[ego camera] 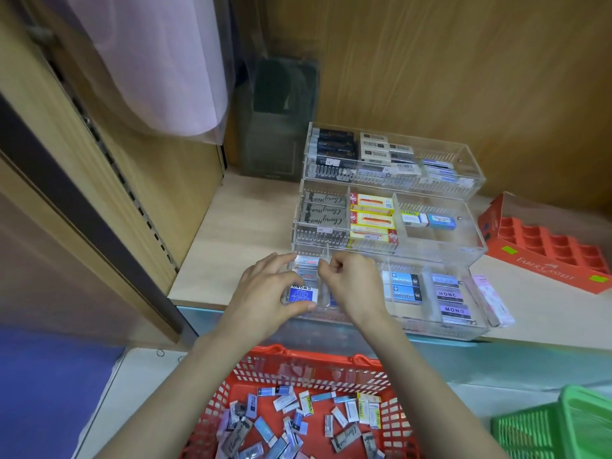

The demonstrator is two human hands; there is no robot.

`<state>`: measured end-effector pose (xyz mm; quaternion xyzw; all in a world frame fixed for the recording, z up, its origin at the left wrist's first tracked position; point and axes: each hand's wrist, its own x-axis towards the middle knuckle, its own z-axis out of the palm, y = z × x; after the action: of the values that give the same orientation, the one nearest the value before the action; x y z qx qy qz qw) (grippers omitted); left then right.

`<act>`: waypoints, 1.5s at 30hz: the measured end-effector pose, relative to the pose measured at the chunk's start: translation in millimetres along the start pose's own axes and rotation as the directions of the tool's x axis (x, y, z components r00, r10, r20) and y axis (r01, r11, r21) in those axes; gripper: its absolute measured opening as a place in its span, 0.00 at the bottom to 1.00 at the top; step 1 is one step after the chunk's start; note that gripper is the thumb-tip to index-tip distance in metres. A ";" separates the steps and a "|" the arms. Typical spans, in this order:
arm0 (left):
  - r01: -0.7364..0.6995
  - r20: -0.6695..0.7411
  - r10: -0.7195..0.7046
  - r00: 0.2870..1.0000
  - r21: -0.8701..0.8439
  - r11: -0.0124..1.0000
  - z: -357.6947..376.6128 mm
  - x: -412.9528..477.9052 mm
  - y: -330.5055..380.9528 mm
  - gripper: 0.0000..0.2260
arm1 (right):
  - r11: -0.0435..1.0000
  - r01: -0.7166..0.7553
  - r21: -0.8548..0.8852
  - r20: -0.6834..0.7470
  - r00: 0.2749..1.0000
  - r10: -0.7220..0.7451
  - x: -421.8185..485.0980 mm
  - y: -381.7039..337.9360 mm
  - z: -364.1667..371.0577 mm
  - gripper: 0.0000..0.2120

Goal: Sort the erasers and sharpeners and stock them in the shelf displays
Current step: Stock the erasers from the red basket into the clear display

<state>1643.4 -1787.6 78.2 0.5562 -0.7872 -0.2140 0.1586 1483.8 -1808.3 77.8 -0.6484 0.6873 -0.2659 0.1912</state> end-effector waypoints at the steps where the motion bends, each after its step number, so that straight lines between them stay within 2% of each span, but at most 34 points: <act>1: -0.003 -0.004 0.003 1.000 0.003 1.000 0.4 0.0 -0.3 0.19 | 1.000 0.005 0.005 -0.004 1.000 -0.005 0.4 0.4 -1.4 0.20; 15: -0.003 -0.006 0.003 1.000 -0.019 1.000 -0.3 1.3 0.8 0.19 | 0.999 0.008 0.040 0.009 1.000 -0.009 6.4 -2.0 -8.4 0.20; 19: 0.001 -0.003 -0.001 1.000 -0.016 1.000 0.3 2.2 0.2 0.19 | 0.995 0.037 0.094 0.039 0.998 -0.041 7.2 -2.3 -8.0 0.19; 25: -0.007 -0.014 0.006 1.000 -0.028 1.000 1.2 2.1 -0.8 0.19 | 0.974 0.000 0.225 0.075 0.997 -0.018 6.9 2.3 -8.5 0.20; 39: -0.005 -0.003 0.005 1.000 -0.026 1.000 0.3 2.4 0.5 0.19 | 0.950 -0.066 0.305 0.162 0.987 0.016 11.4 2.9 -10.8 0.21; 45: -0.008 -0.003 0.008 1.000 -0.037 0.999 0.0 2.0 -0.1 0.19 | 0.951 -0.056 0.303 0.220 0.976 -0.012 17.1 4.7 -15.4 0.22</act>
<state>1642.8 -1789.5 78.2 0.5503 -0.7850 -0.2272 0.1709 1469.3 -1823.4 88.5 -0.6282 0.6194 -0.2945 0.3673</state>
